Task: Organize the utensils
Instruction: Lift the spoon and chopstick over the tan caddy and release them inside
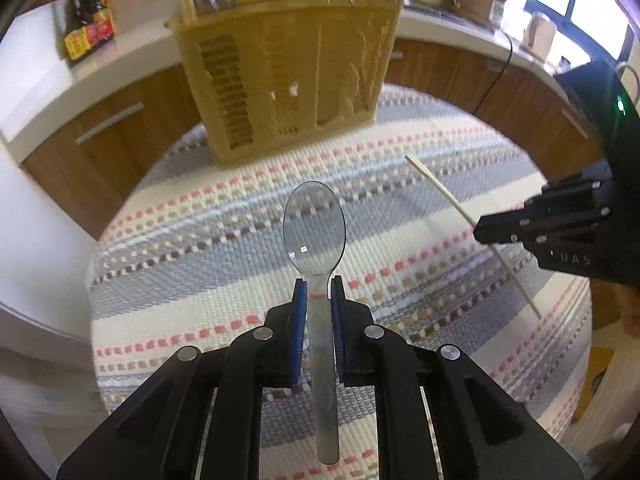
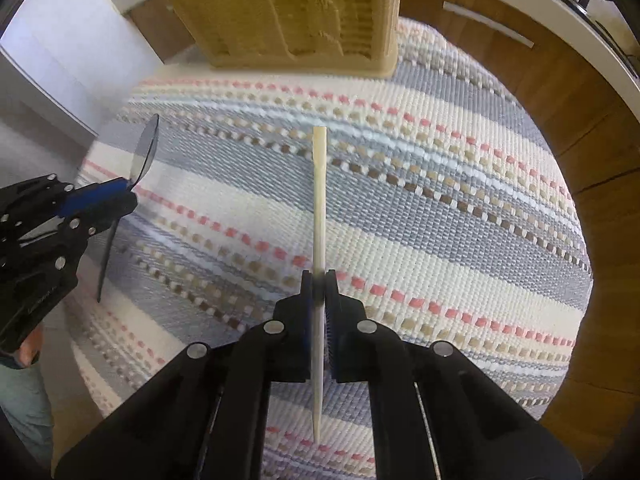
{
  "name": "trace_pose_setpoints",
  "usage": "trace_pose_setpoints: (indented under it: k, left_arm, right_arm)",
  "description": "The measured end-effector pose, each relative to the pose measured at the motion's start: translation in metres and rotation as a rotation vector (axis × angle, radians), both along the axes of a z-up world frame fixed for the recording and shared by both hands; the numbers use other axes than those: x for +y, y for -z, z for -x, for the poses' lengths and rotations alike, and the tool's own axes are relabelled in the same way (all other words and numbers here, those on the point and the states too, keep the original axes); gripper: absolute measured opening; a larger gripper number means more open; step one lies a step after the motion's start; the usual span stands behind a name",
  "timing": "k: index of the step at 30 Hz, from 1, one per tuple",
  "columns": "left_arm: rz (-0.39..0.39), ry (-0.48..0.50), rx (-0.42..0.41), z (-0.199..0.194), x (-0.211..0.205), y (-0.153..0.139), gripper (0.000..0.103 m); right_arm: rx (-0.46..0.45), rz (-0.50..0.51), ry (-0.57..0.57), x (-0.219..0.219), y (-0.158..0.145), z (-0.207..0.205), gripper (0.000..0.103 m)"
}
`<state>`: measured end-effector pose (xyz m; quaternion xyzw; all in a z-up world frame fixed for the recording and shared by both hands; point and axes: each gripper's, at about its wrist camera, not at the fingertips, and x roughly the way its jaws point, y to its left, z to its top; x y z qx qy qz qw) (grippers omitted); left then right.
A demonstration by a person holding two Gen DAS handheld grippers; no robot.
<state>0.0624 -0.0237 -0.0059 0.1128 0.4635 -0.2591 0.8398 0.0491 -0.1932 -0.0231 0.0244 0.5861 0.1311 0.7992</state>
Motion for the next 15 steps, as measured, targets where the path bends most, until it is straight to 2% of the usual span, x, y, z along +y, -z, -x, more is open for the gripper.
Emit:
trace_pose_setpoints:
  k: [10,15]
  left_arm:
    - [0.152,-0.053,-0.163,0.027,0.018,-0.070,0.010]
    - [0.247,-0.072,-0.270,0.039,0.020,-0.113,0.010]
  right_arm:
    - [-0.228,-0.132,-0.022,-0.005,-0.074,0.035,0.005]
    - [-0.442,-0.199,-0.047,0.001,-0.129,0.052,0.005]
